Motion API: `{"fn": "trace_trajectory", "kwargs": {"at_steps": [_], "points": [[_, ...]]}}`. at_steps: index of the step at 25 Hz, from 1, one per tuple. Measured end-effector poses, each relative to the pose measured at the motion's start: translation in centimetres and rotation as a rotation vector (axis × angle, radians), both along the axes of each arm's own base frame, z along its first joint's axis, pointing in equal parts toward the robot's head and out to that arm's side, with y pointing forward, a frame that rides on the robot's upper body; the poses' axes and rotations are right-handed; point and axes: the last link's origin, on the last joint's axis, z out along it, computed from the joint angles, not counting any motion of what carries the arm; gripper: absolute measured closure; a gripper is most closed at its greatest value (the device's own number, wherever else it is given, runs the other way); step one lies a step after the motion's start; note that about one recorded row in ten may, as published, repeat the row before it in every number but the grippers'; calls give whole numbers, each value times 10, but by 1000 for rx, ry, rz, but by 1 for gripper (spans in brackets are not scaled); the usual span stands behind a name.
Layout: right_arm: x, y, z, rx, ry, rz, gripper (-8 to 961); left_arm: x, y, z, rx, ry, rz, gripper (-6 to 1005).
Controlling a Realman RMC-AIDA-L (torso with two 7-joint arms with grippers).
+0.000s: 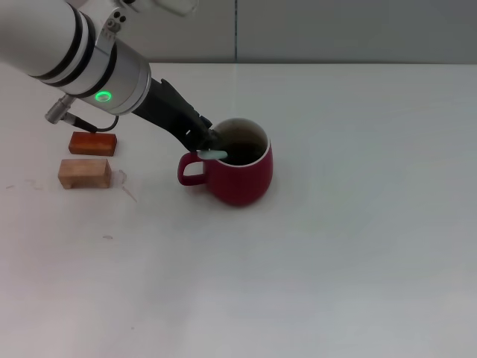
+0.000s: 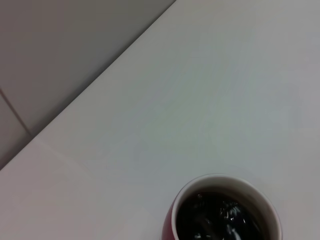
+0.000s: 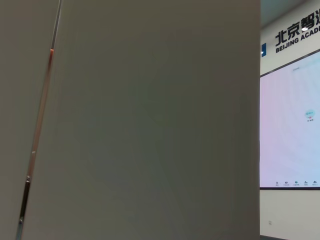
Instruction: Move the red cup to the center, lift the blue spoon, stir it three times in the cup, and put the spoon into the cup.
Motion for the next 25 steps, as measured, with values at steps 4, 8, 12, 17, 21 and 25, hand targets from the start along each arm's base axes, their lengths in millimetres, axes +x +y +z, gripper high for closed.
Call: {"fn": "trace_trajectory", "kwargs": {"at_steps": [4,8,12,17,21,25], "points": [[0,0,0,0,0,0,275,1,1,5,14,-17,3,784],[0,0,0,0,0,0,274,2,6,19,58,-72,14,773],[1,-1,1,8,2,-4,274,1,11,50,129,-270,5,767],[2,-3,3,25,8,-8,275,-19,18,100,313,-652,-38,760],[2,-4,4,38,11,-5,274,-63,23,135,561,-1000,-56,755],[2,-3,7,56,16,-8,274,-116,16,154,863,-1203,-100,749]]}}
